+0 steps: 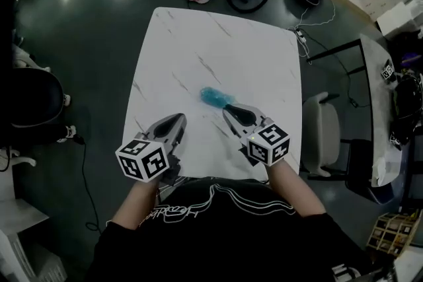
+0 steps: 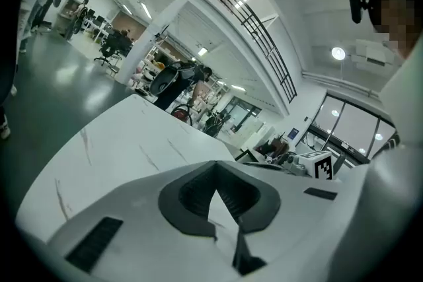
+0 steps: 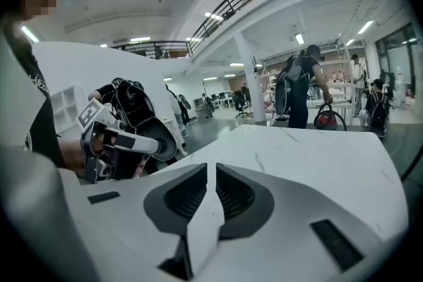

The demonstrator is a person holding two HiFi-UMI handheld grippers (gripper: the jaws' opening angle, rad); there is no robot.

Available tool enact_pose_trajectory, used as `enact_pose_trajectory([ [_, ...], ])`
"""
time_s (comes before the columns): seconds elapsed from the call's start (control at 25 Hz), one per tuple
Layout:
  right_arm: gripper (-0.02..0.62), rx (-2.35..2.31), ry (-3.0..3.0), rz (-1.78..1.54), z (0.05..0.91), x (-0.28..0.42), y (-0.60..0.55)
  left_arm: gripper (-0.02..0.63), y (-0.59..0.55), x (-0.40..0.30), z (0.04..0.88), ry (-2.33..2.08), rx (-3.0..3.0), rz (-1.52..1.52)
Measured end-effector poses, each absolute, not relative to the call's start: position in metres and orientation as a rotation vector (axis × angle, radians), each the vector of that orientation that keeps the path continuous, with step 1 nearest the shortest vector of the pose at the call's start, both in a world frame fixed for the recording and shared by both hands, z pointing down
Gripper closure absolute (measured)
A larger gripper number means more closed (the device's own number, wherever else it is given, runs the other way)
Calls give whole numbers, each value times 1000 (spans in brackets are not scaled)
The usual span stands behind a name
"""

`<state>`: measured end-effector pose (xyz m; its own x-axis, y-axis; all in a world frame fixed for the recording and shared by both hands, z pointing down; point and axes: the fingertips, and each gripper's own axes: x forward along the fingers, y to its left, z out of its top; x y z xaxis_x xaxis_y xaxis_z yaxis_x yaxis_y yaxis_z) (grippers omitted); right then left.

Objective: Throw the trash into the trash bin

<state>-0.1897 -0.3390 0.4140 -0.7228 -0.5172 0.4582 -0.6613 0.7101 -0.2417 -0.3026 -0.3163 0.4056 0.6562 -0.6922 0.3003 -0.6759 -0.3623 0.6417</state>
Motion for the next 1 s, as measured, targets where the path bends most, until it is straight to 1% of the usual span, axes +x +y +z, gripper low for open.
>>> enact_pose_trajectory([
  [0.2, 545, 934, -2445, 492, 438, -193, -356, 601, -326, -321, 418, -1056, 2067, -59],
  [0.24, 529, 926, -2423, 476, 443, -194, -359, 601, -328, -323, 419, -1055, 2062, -62],
  [0.4, 386, 868, -2371, 436, 470, -197, -369, 601, -328, -324, 430, -1047, 2048, -57],
  [0.48, 338, 859, -2333, 409, 486, -197, -376, 601, -327, -326, 436, -1049, 2031, -54],
  [0.52, 326, 862, -2311, 409, 494, -197, -381, 601, -328, -327, 439, -1050, 2023, -51],
  [0.72, 313, 882, -2231, 435, 527, -192, -397, 601, -328, -331, 451, -1043, 2006, -24],
  [1.0, 315, 858, -2171, 443, 553, -189, -400, 601, -324, -332, 460, -1038, 1991, -9],
])
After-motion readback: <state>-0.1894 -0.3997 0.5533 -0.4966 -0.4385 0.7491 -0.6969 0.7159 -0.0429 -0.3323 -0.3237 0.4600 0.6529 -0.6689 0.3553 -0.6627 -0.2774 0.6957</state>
